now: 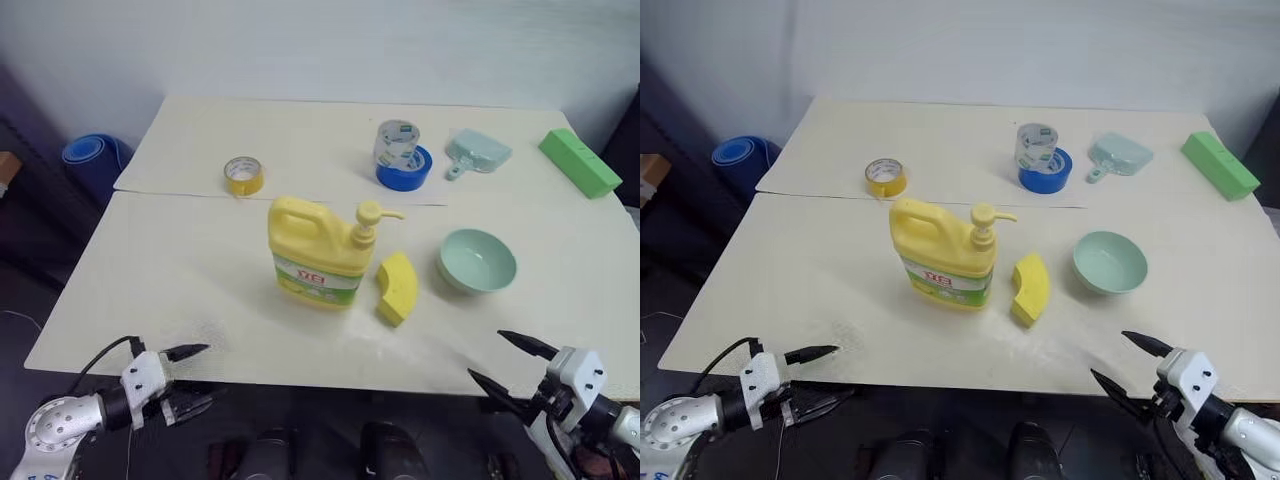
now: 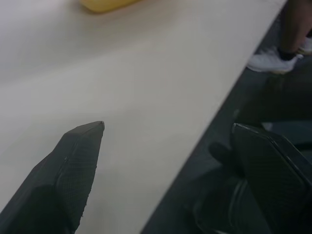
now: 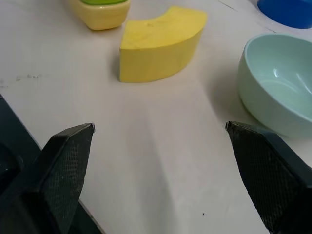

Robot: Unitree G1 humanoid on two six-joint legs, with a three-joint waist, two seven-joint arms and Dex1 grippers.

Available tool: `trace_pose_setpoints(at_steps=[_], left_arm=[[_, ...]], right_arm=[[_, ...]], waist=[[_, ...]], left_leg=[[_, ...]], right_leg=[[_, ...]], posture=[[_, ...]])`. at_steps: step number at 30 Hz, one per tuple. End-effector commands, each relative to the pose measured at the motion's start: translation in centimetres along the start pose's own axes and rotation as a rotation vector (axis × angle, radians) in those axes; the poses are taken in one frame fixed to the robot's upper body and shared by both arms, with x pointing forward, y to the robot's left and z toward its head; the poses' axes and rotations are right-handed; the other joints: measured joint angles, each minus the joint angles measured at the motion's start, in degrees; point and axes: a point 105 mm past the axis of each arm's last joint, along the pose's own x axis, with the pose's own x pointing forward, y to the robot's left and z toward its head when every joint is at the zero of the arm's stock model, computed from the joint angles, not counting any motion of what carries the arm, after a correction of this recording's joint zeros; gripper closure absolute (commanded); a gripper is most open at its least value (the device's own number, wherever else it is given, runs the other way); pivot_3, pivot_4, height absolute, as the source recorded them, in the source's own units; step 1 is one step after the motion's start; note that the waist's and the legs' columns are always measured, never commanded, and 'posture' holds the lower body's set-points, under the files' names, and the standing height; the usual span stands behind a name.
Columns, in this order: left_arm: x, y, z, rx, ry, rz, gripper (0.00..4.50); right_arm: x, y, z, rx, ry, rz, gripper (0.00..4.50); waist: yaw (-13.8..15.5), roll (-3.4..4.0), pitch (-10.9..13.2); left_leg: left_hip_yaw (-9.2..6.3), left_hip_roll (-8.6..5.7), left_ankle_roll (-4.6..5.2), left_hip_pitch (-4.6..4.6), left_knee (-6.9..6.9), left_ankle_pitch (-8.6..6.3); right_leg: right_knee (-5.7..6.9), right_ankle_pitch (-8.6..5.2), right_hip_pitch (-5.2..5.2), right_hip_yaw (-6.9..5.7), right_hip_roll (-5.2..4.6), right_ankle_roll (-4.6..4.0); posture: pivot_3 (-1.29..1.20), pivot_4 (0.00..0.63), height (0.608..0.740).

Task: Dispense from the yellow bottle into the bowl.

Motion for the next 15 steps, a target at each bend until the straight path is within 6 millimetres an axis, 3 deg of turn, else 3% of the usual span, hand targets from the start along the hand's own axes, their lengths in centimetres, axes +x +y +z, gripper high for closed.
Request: trace_pose_setpoints(at_steps=[1,5,9,15], left_arm=[[0.5,0.0,1.4,0.03,-0.041,-0.002,0.03],[1.6,-0.1,3.4,-0.04,-0.114,-0.071,0.03],[2.6,-0.7,7.0,-0.157,-0.244,-0.217,0.03],[4.1,-1.6,8.4,-0.125,-0.262,-0.267,0.03]], right_arm=[[1.3,0.2,2.7,0.039,-0.103,-0.02,0.0],[4.8,1.2,5.7,0.148,-0.131,-0.014,0.0],[8.8,1.8,8.2,0.227,-0.115,-0.035,0.0],[13.4,0.6,7.6,0.267,0.055,-0.219,0.0]], waist=[[-0.01,0.0,0.0],[-0.21,0.01,0.0],[-0.35,0.01,0.01],[-0.39,0.08,0.01]], left_leg=[[0.0,0.0,0.0,0.02,0.0,0.0],[-0.05,0.05,-0.03,0.15,-0.03,-0.01],[-0.25,0.1,-0.05,0.22,0.0,-0.02],[-0.23,-0.02,-0.07,0.14,-0.05,-0.04]], right_leg=[[0.03,0.0,0.0,0.0,0.0,0.0],[0.28,0.01,-0.02,0.0,0.0,0.02],[0.39,0.01,-0.04,0.11,0.01,0.01],[0.4,0.01,-0.13,0.1,0.0,0.01]], posture=[[0.0,0.15,0.74],[0.0,0.15,0.74],[0.0,0.15,0.74],[0.0,0.15,0.74]])
